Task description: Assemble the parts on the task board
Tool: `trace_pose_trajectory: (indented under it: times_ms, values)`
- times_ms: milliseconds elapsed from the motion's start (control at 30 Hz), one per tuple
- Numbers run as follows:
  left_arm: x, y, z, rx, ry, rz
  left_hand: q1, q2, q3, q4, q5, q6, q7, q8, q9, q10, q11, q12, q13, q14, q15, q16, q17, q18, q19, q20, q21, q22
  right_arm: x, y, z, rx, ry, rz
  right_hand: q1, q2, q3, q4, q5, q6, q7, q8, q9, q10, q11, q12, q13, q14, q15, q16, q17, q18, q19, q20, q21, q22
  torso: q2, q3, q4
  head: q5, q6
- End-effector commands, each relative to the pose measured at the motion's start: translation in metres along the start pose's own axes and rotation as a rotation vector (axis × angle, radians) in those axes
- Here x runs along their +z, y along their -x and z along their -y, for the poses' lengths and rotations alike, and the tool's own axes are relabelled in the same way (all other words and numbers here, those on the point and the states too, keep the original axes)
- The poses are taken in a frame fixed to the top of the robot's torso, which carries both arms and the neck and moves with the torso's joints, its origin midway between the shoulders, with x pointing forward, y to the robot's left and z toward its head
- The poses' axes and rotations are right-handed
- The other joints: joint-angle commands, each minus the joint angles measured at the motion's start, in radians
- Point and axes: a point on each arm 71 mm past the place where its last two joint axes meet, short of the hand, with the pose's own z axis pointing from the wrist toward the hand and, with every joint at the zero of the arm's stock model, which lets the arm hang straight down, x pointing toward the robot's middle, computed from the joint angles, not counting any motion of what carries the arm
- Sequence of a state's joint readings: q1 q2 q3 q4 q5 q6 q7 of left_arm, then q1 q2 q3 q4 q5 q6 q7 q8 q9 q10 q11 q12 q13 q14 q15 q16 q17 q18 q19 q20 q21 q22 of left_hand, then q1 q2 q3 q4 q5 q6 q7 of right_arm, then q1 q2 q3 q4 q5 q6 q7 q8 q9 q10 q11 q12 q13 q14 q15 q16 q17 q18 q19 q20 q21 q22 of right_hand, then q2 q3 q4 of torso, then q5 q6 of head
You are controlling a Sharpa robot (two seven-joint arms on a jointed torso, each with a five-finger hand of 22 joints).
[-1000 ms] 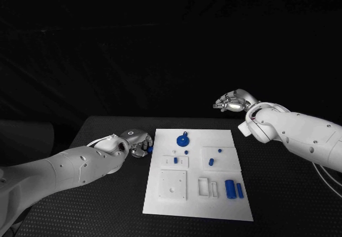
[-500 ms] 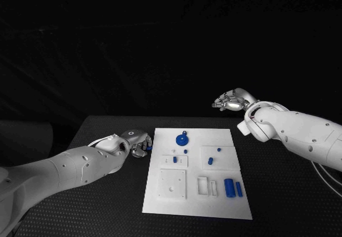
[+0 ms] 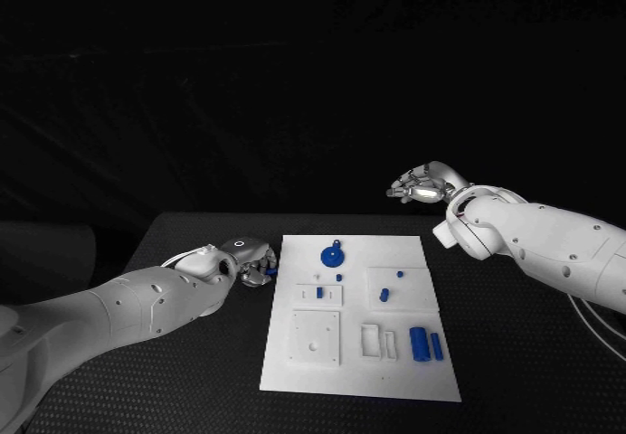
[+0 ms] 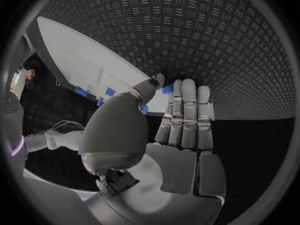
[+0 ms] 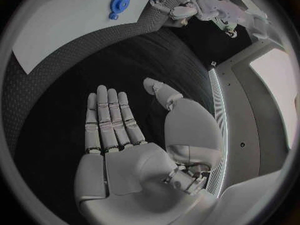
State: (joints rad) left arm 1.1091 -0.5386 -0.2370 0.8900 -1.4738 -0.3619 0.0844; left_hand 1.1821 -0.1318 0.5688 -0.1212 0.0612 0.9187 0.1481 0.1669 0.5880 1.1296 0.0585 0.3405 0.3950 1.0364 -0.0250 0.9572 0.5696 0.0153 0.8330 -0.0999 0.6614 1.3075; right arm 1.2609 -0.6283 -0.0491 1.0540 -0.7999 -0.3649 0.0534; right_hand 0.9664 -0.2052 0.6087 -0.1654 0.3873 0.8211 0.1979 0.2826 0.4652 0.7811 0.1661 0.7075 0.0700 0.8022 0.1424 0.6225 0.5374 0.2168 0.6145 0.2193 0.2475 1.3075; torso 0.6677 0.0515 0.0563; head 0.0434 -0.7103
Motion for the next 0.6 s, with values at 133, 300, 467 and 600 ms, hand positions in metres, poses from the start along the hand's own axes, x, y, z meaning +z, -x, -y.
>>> trace_pose_trajectory:
  times_ms: [133, 300, 467, 600]
  values:
    - [-0.0018, -0.0047, 0.0029, -0.003, -0.014, -0.021, -0.02, 0.049, -0.007, 0.027, -0.004, 0.02, 0.0, 0.011, -0.004, 0.015, -0.002, 0.006, 0.004, -0.007, -0.005, 0.008, 0.007, -0.002, -0.004, -0.027, -0.005, 0.022, -0.0002, -0.0008, -0.0007, 0.0, 0.01, -0.013, -0.009, 0.003, -0.003, 0.005, 0.006, -0.006, 0.002, 0.004, -0.002, 0.009, -0.001, -0.006, -0.001, -0.004, 0.002, -0.005, -0.001, -0.002, 0.001, 0.003, -0.006, 0.017, 0.0, -0.0005, 0.001, -0.003, -0.002]
    - [-0.0028, -0.0039, 0.0023, -0.007, -0.013, -0.009, -0.044, 0.083, -0.014, 0.051, -0.003, 0.024, -0.001, 0.013, -0.012, 0.019, -0.001, 0.003, 0.004, -0.006, -0.007, 0.011, 0.012, -0.002, -0.004, -0.029, -0.006, 0.022, -0.0002, -0.0009, -0.0007, 0.001, 0.01, -0.013, -0.01, 0.003, -0.003, 0.005, 0.007, -0.006, 0.002, 0.004, -0.002, 0.009, -0.001, -0.006, -0.001, -0.004, 0.002, -0.005, -0.001, -0.002, 0.002, 0.003, -0.007, 0.017, -0.001, 0.0001, 0.0015, -0.005, -0.003]
    - [-0.0033, -0.0034, 0.0008, -0.006, -0.004, -0.003, -0.047, 0.107, -0.012, 0.06, -0.002, 0.029, -0.003, 0.016, -0.014, 0.024, -0.002, 0.003, 0.005, -0.005, -0.008, 0.012, 0.014, -0.002, -0.003, -0.03, -0.006, 0.022, -0.0003, -0.0006, -0.0004, 0.0, 0.009, -0.015, -0.01, 0.004, -0.003, 0.006, 0.007, -0.006, 0.002, 0.004, -0.002, 0.009, -0.001, -0.006, -0.001, -0.005, 0.002, -0.005, -0.001, -0.002, 0.002, 0.003, -0.007, 0.017, 0.0, -0.0004, 0.0006, -0.005, -0.003]
    - [-0.0036, -0.0031, -0.0031, -0.001, 0.01, -0.004, -0.042, 0.122, -0.008, 0.058, -0.003, 0.031, -0.004, 0.017, -0.016, 0.026, -0.002, 0.002, 0.005, -0.003, -0.01, 0.014, 0.016, -0.001, -0.002, -0.032, -0.004, 0.023, -0.0003, -0.0006, -0.0002, 0.0, 0.008, -0.015, -0.01, 0.003, -0.003, 0.006, 0.007, -0.006, 0.002, 0.004, -0.002, 0.009, -0.001, -0.006, -0.001, -0.005, 0.002, -0.005, -0.001, -0.002, 0.002, 0.003, -0.007, 0.017, -0.001, 0.0, 0.0001, -0.005, -0.001]
